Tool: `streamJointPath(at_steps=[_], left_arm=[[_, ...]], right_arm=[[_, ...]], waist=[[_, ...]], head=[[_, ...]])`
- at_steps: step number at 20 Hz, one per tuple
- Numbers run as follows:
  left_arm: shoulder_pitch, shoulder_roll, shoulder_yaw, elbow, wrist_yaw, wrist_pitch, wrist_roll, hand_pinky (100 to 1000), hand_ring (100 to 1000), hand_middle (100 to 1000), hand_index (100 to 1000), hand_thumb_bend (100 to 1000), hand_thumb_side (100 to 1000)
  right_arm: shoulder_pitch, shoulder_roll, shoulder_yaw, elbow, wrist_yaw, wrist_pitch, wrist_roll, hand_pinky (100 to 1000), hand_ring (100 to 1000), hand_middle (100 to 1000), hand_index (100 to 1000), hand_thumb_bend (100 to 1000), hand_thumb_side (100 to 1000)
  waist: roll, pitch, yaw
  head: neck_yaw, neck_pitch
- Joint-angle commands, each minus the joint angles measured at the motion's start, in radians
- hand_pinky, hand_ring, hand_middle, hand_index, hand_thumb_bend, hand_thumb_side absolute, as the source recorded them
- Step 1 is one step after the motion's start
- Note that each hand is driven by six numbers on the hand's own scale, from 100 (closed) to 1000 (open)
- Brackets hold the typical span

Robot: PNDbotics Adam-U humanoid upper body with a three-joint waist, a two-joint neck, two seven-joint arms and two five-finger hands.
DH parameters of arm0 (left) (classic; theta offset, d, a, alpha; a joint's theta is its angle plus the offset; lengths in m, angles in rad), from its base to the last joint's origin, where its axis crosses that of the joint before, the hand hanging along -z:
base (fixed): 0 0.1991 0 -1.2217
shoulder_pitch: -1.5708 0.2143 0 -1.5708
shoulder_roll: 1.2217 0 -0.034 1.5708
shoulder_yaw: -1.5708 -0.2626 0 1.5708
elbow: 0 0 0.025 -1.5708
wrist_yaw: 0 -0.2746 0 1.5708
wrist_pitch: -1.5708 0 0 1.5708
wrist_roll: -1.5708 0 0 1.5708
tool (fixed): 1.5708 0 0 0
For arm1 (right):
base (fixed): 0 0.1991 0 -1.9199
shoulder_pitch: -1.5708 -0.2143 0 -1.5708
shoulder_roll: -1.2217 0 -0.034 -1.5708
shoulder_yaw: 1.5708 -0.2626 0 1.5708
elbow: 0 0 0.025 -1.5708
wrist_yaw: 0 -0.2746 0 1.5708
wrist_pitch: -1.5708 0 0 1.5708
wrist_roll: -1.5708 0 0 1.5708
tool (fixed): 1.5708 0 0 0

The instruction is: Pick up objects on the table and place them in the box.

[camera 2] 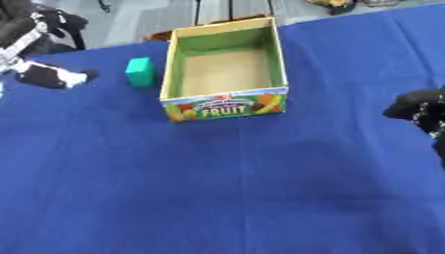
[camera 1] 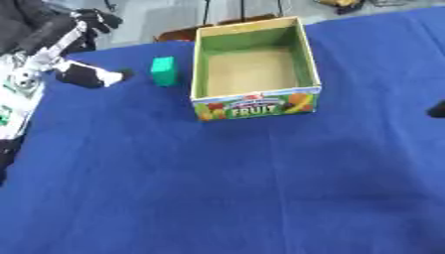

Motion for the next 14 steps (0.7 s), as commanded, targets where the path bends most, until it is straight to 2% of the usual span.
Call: streamJointPath(at_steps=[1, 3, 6, 9, 14], left_arm=[[-0.074, 0.021, -0.009, 0.144, -0.08, -0.02, -0.033, 801, 810, 797, 921, 604, 272], [-0.116, 0.007, -0.01, 0.224, -0.136, -0.038, -0.037, 808, 811, 804, 929, 652, 298], [-0.155, -0.006, 0.0, 0.304, -0.184, -0.072, -0.02, 811, 810, 800, 930, 656, 301], [-0.171, -0.007, 0.01, 0.345, -0.196, -0.096, 0.012, 815, 814, 806, 928, 642, 298], [-0.181, -0.012, 0.023, 0.376, -0.203, -0.1, 0.073, 818, 830, 825, 927, 631, 299]], right_arm=[[-0.009, -0.029, 0.001, -0.024, -0.002, -0.002, 0.008, 763, 653, 581, 675, 100, 964], [-0.011, -0.032, 0.005, -0.024, -0.001, -0.001, 0.012, 763, 654, 581, 675, 100, 966], [-0.015, -0.035, 0.01, -0.025, 0.0, 0.0, 0.019, 764, 654, 581, 675, 100, 970], [-0.02, -0.04, 0.014, -0.027, 0.002, 0.0, 0.025, 764, 654, 581, 675, 100, 974], [-0.029, -0.043, 0.018, -0.031, 0.005, -0.001, 0.031, 765, 655, 581, 675, 100, 979]], waist=[[-0.001, -0.019, -0.004], [0.004, -0.017, -0.013], [0.011, -0.01, -0.026], [0.019, -0.002, -0.04], [0.03, 0.016, -0.065]], head=[[0.008, 0.0], [0.012, -0.001], [0.019, -0.007], [0.025, -0.014], [0.029, -0.023]])
